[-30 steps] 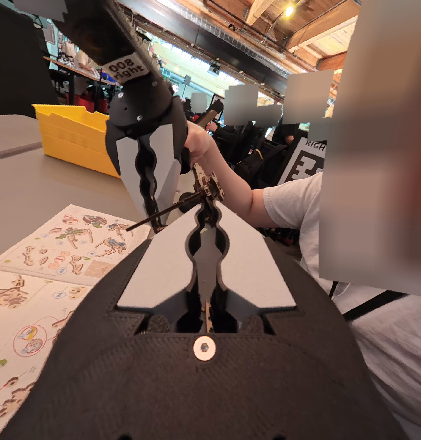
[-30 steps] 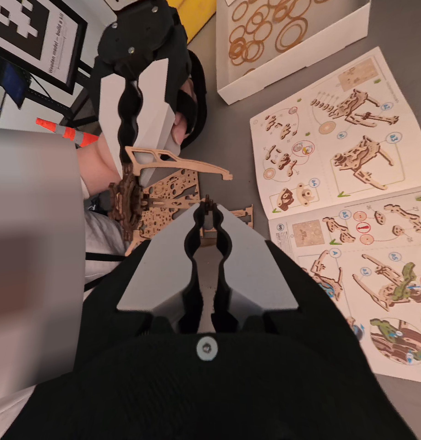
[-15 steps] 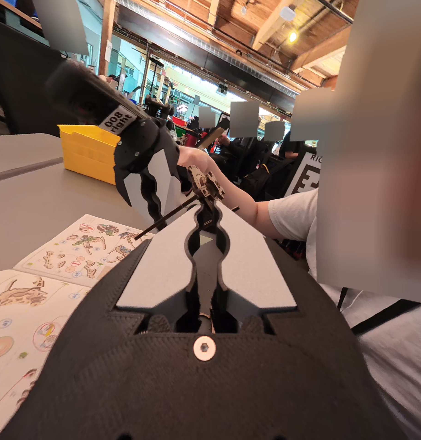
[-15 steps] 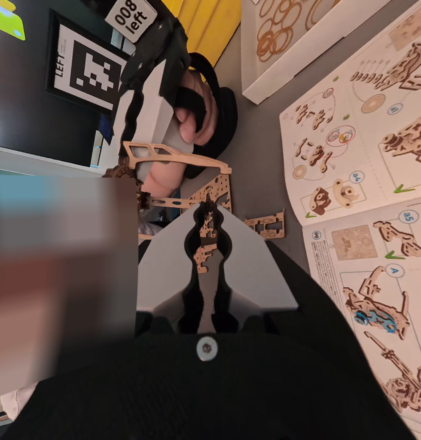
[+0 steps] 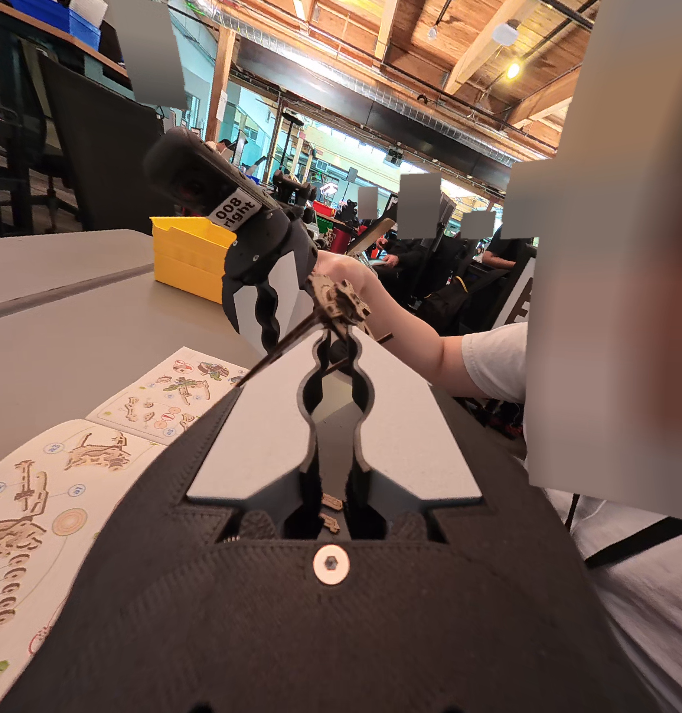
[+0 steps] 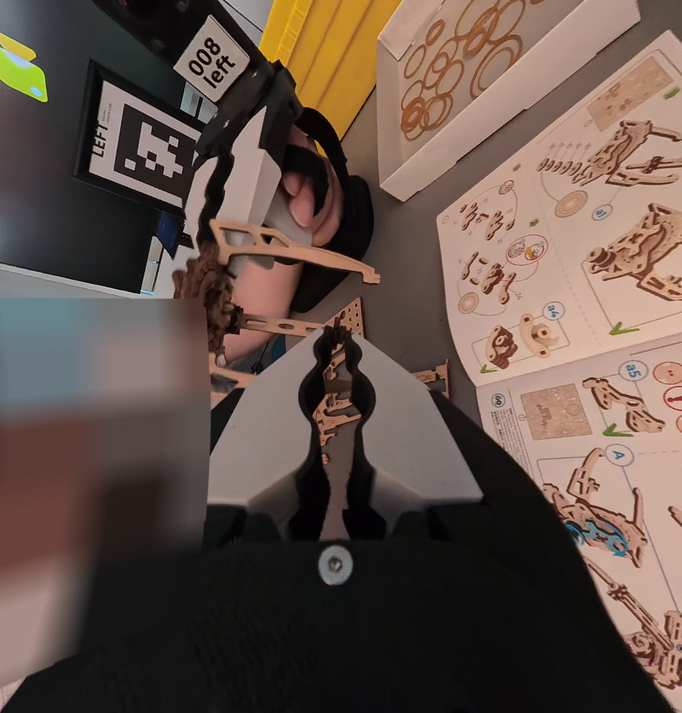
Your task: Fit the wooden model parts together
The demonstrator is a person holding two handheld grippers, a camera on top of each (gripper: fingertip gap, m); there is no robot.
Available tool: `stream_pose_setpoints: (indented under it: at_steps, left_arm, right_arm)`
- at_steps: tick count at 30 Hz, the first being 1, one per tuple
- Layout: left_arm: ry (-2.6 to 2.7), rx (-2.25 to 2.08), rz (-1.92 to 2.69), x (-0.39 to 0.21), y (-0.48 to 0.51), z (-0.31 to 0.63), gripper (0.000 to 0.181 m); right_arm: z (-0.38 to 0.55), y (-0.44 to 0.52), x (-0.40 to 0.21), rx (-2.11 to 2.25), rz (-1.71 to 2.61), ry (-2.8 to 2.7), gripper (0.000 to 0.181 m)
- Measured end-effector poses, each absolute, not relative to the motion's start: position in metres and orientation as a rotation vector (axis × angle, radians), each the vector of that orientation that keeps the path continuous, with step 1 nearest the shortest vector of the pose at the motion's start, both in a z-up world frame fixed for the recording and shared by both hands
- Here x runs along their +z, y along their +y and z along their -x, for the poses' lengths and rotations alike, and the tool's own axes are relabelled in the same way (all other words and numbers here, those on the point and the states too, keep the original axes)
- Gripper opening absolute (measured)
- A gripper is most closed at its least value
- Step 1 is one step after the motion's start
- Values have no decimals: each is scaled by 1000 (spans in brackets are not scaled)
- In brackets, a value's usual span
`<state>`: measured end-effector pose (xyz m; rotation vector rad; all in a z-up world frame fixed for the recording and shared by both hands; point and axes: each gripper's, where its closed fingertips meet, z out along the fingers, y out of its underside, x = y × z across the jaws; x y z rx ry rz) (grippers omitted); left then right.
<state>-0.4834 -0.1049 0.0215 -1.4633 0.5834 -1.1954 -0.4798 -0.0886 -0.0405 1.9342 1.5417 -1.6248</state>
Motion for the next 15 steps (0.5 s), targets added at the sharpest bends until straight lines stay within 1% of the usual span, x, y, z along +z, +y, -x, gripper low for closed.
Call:
stream_pose_setpoints:
  at_steps: [1,7,12,15]
  left_arm:
    - [577,-1200,1458,22,-105,484,5]
    - [572,-1182,1451,24,-104,486,2]
    - [501,-1175,1427,30,-99,496,16]
    - [478,-1177,1403,34,-99,501,18]
  right_arm:
    - [480,-88,-41,-1620,-1941,1545,3]
    - [479,-86,-44,-1599,-1961,1545,3]
    - [477,-79,-44,-1607,-1982,1511,3]
    - [476,-72,-44,-1620,-2000,1489,3]
